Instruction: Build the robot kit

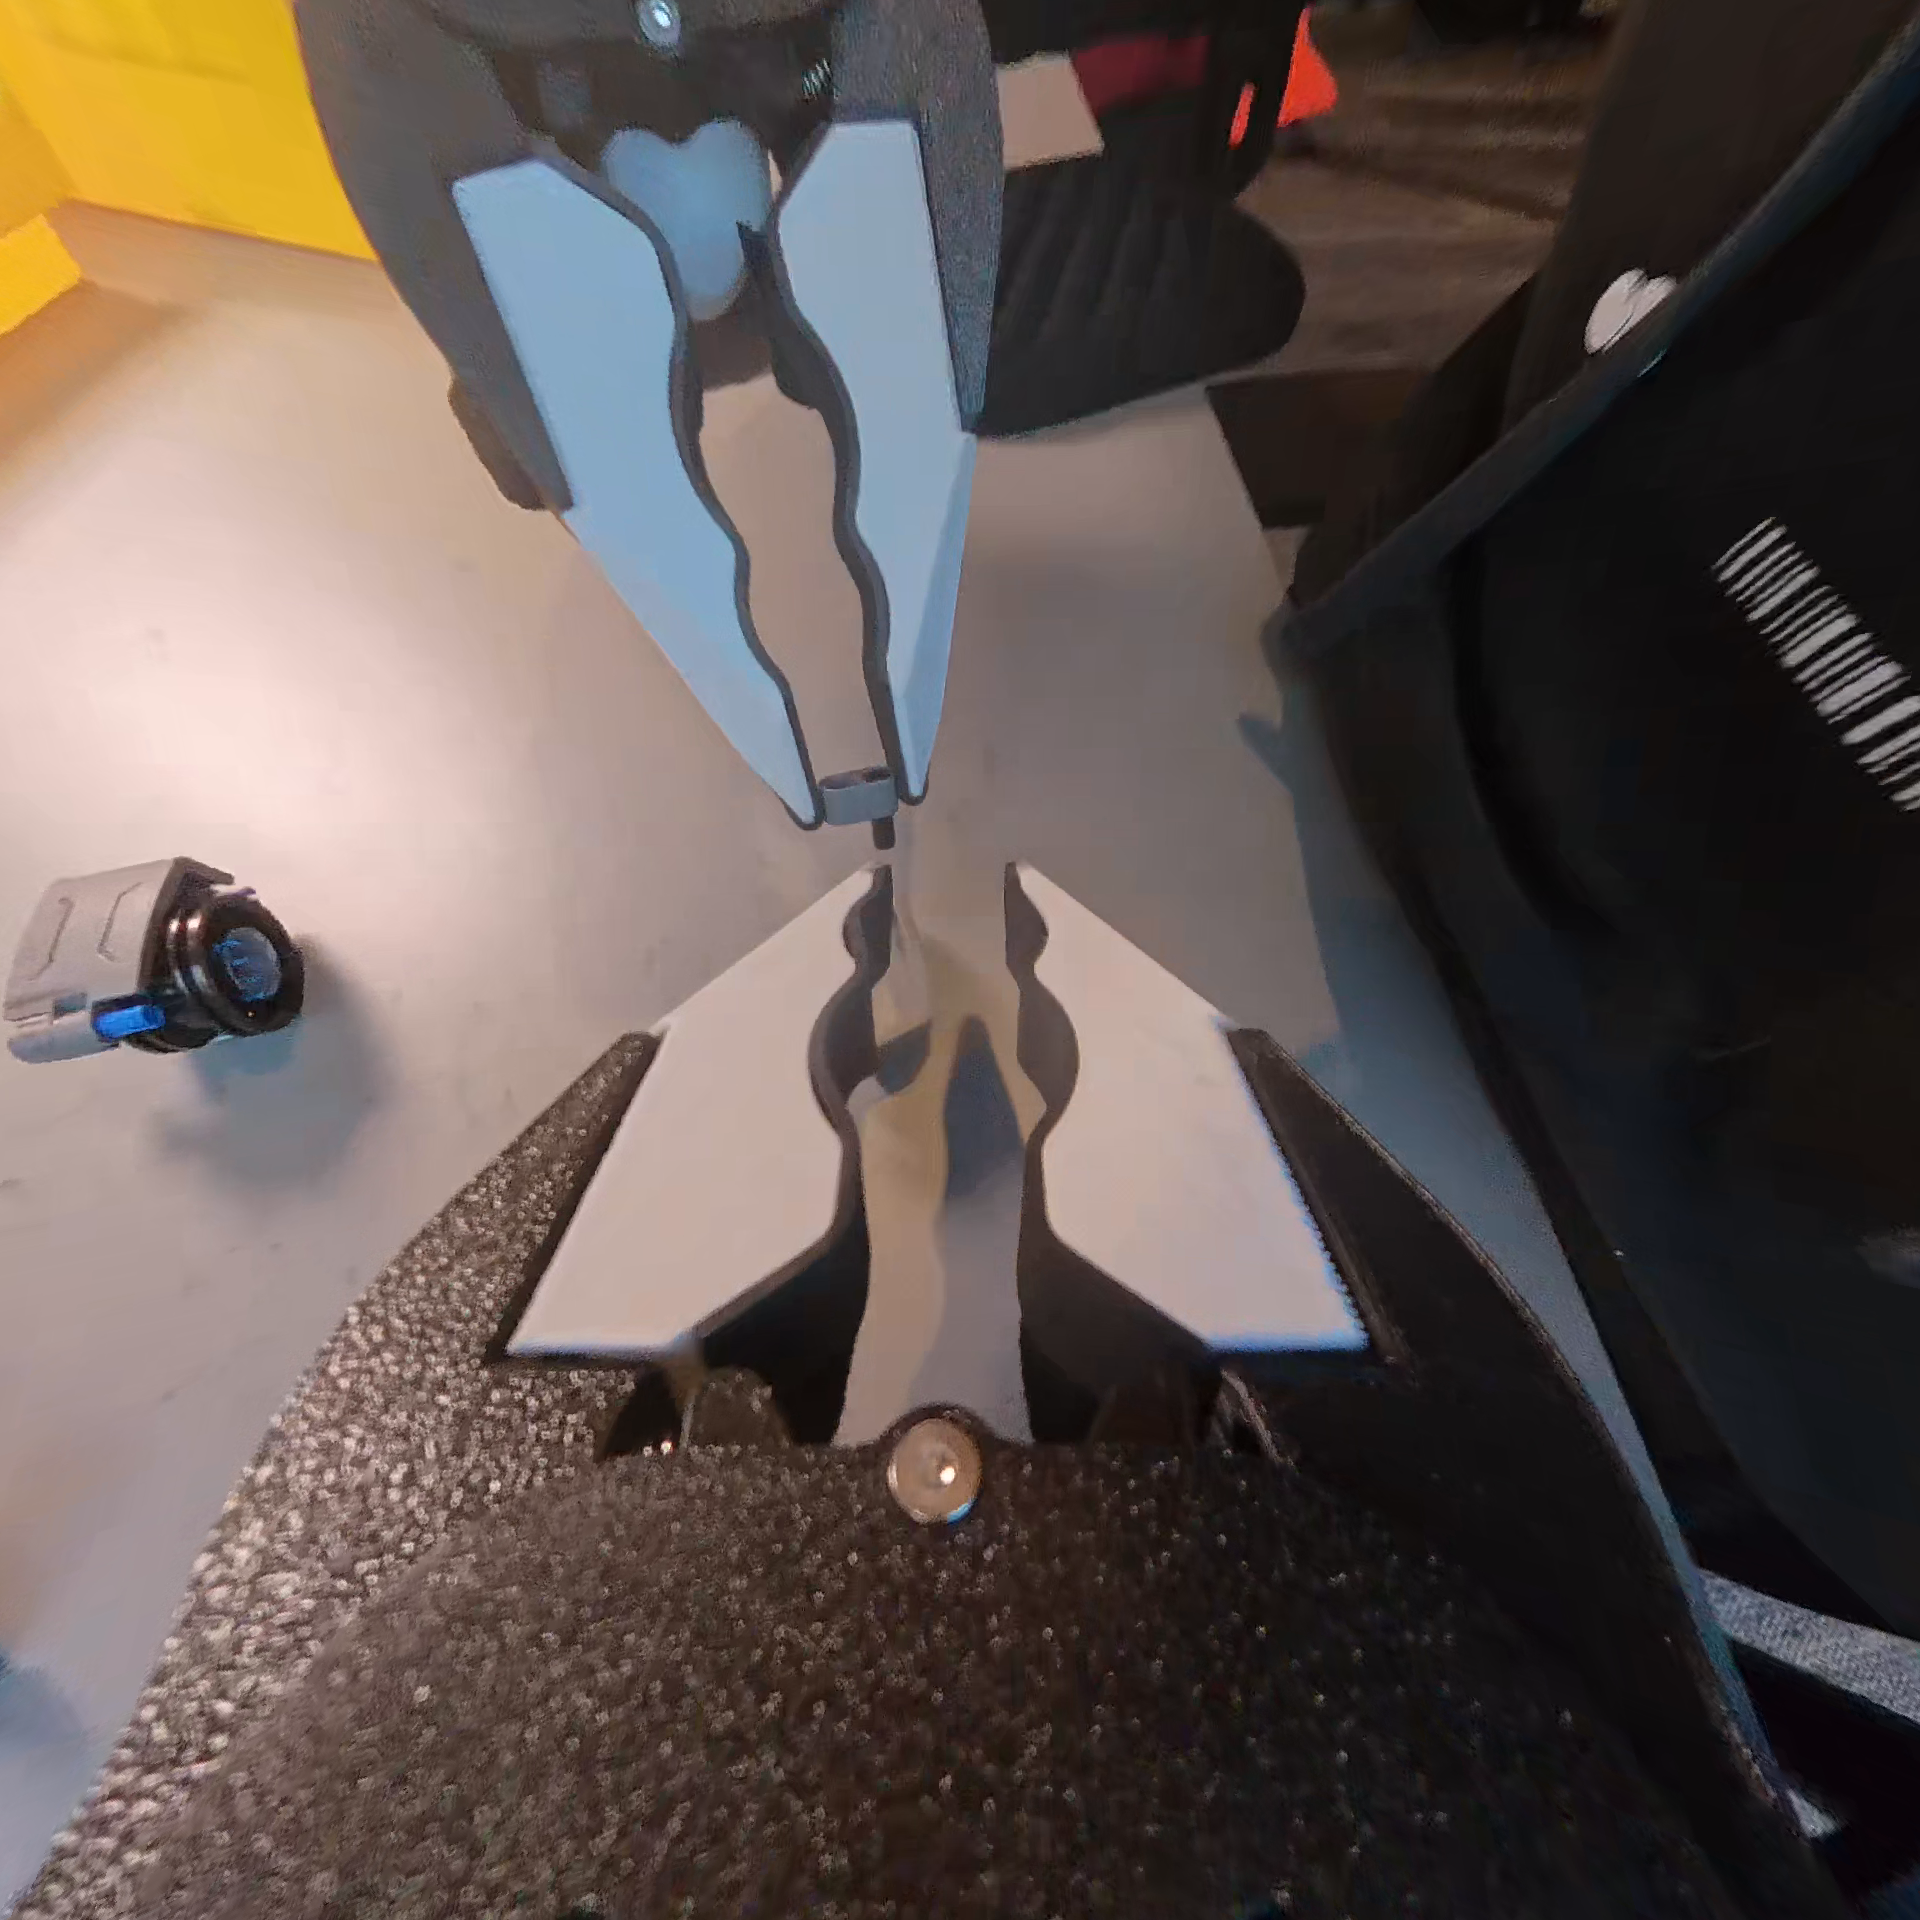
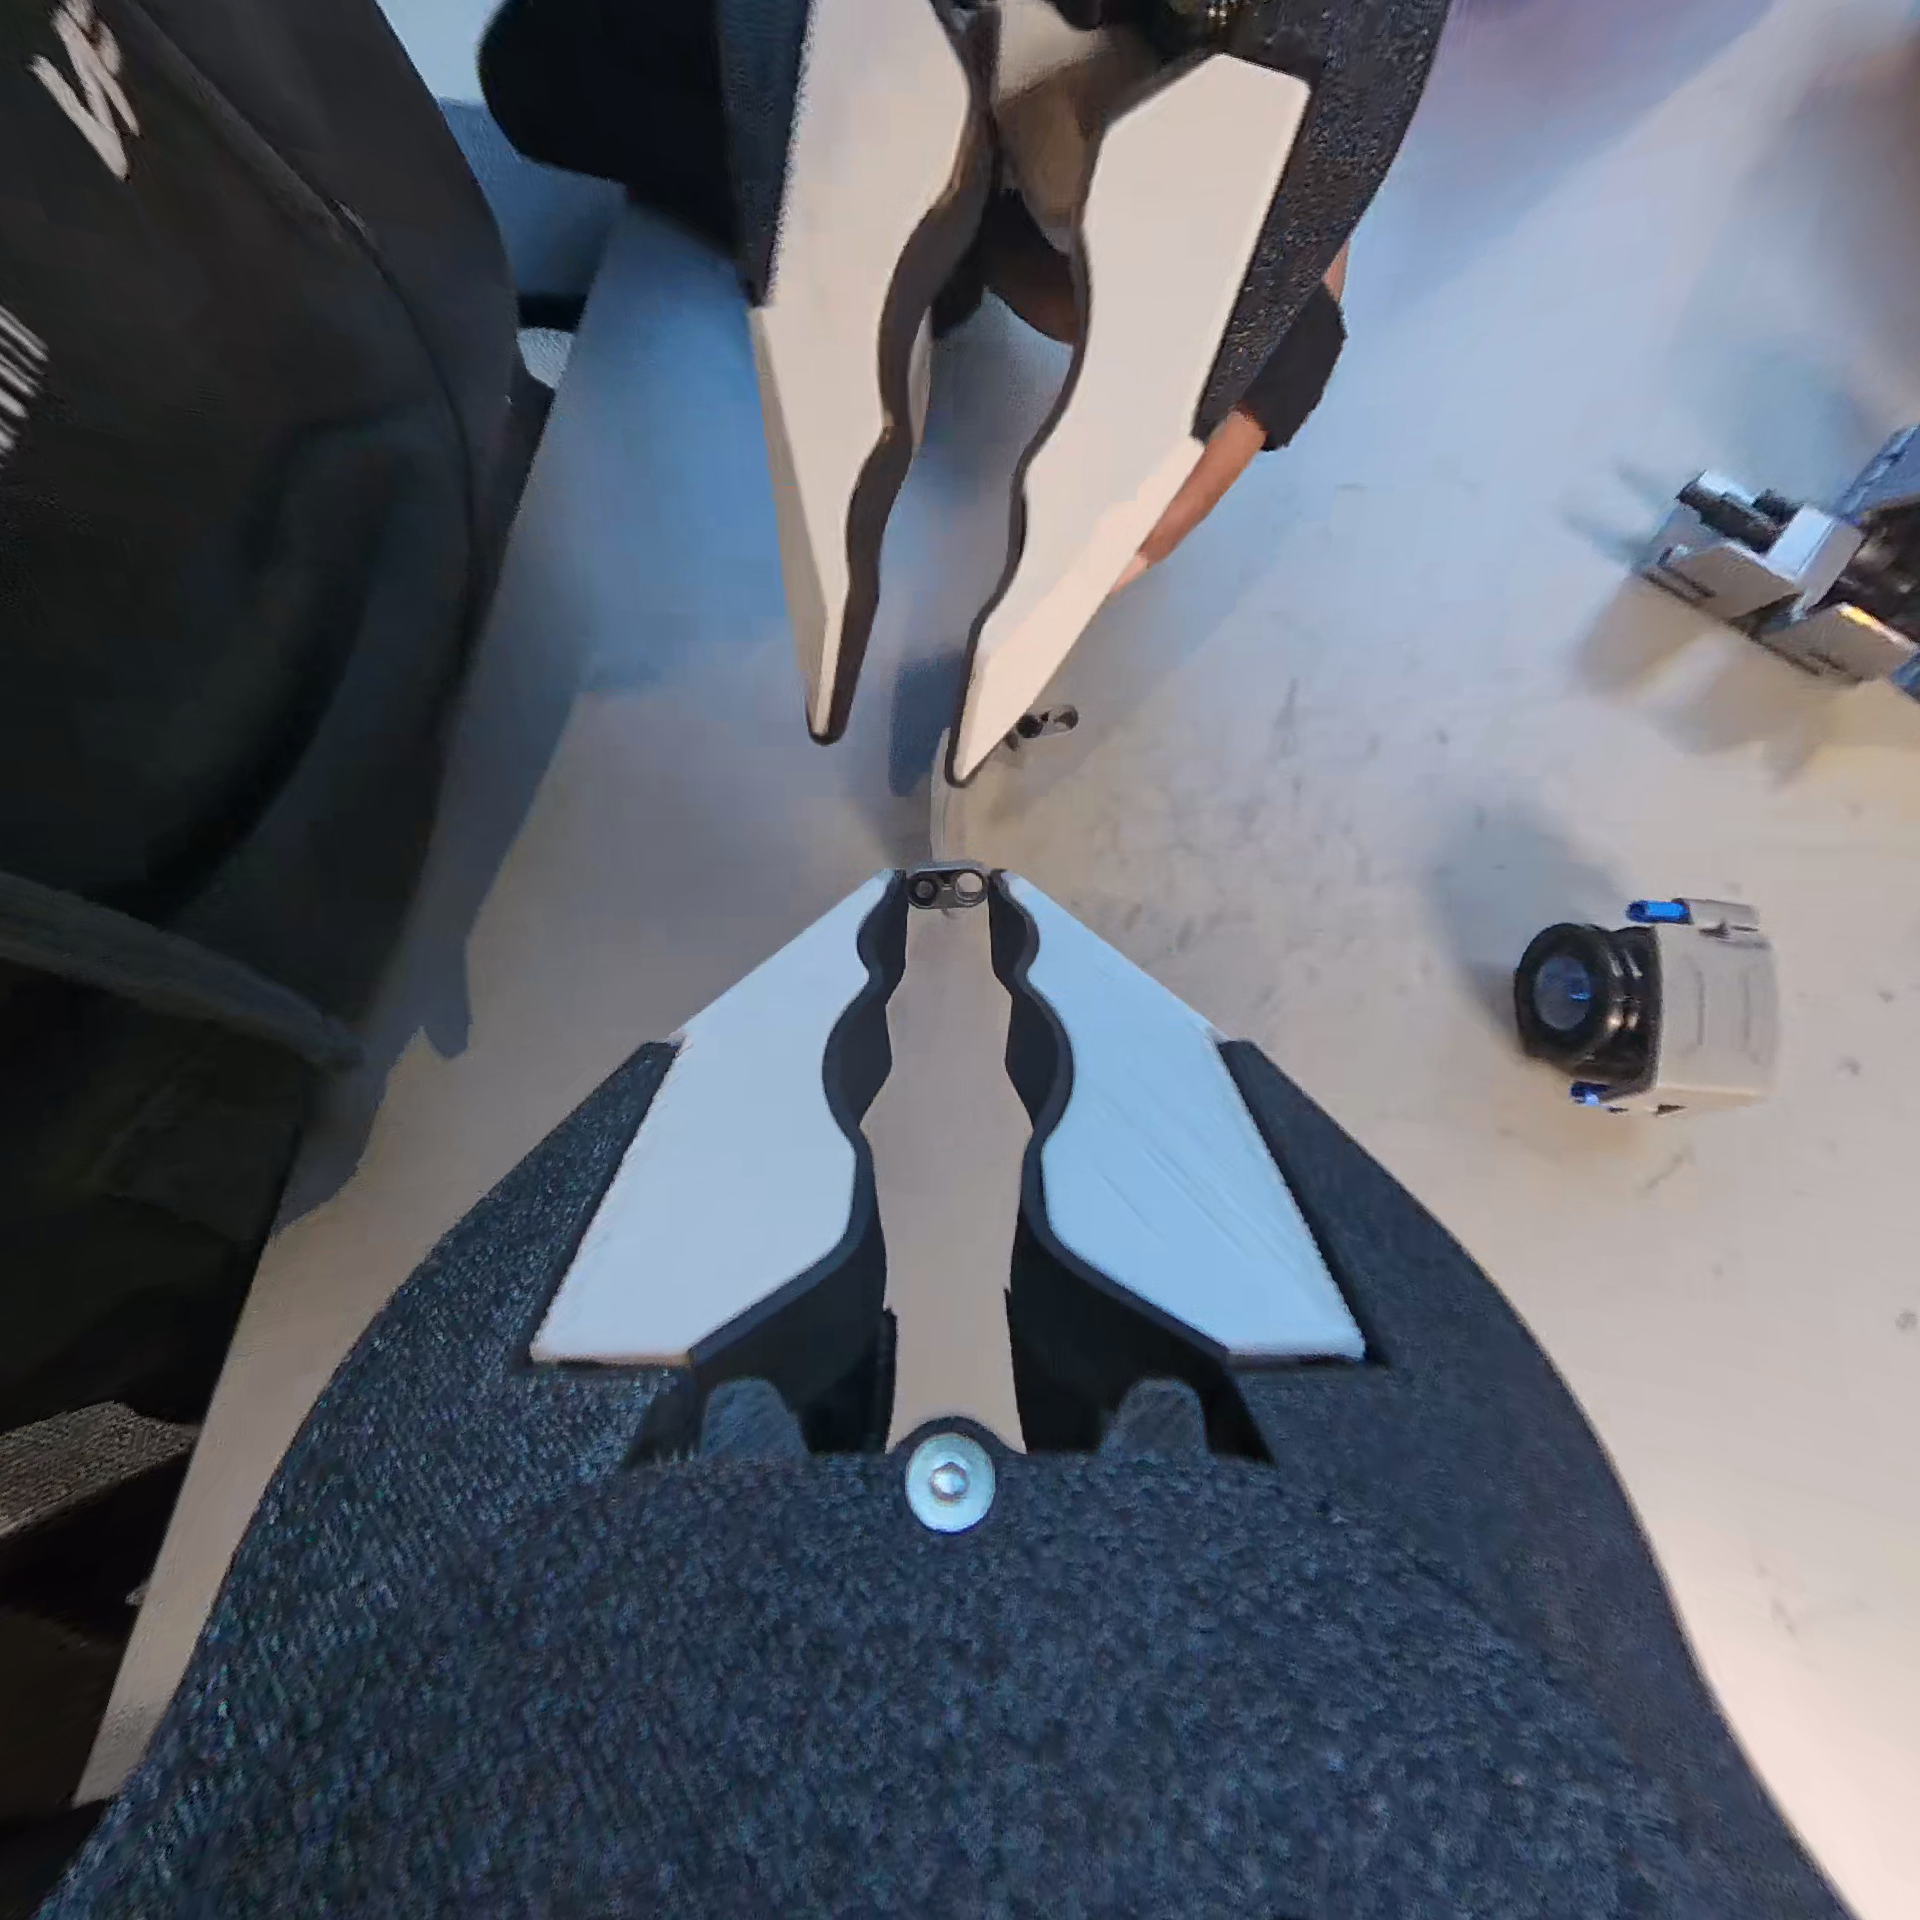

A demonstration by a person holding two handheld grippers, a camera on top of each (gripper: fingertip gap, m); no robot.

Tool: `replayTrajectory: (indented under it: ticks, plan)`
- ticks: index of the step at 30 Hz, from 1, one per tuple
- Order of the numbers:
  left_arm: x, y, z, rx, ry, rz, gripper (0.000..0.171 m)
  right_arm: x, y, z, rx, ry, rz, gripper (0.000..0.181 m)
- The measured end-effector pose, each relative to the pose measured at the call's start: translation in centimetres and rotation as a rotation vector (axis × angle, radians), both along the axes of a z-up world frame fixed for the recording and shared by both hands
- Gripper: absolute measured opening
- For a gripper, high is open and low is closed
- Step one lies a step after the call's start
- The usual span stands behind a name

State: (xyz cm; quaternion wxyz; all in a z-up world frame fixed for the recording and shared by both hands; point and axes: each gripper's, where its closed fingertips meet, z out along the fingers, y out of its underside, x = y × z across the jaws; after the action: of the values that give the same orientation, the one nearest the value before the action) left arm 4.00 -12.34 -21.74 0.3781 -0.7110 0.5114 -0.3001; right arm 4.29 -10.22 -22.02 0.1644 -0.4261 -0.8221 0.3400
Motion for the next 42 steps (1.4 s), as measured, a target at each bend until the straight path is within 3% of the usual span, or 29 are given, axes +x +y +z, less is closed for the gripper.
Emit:
replayTrajectory:
  ticks: [5, 9, 19, 32, 42]
  plan:
    - [-0.1, 0.6, -2.4, 0.041, 0.146, 0.028, 0.018, -0.3, 0.2, -1.2, 0.017, -0.07, -0.005, 0.014]
    - [0.1, 0.5, -3.2, 0.061, 0.185, 0.014, 0.006, -0.2, 0.2, -2.0, 0.037, -0.121, 0.0, 0.014]
    - [0.0, 0.4, -3.6, 0.091, 0.188, -0.006, 0.002, -0.2, -0.6, -1.9, 0.049, -0.188, 0.037, 0.014]
    - [0.0, 0.4, -3.6, 0.047, 0.144, -0.048, 0.002, -0.3, -0.6, -1.9, 0.063, -0.112, 0.022, 0.013]
    - [0.0, 0.3, -3.6, 0.09, 0.157, -0.062, 0.001, -0.3, -0.6, -2.0, -0.037, -0.063, -0.009, 0.013]
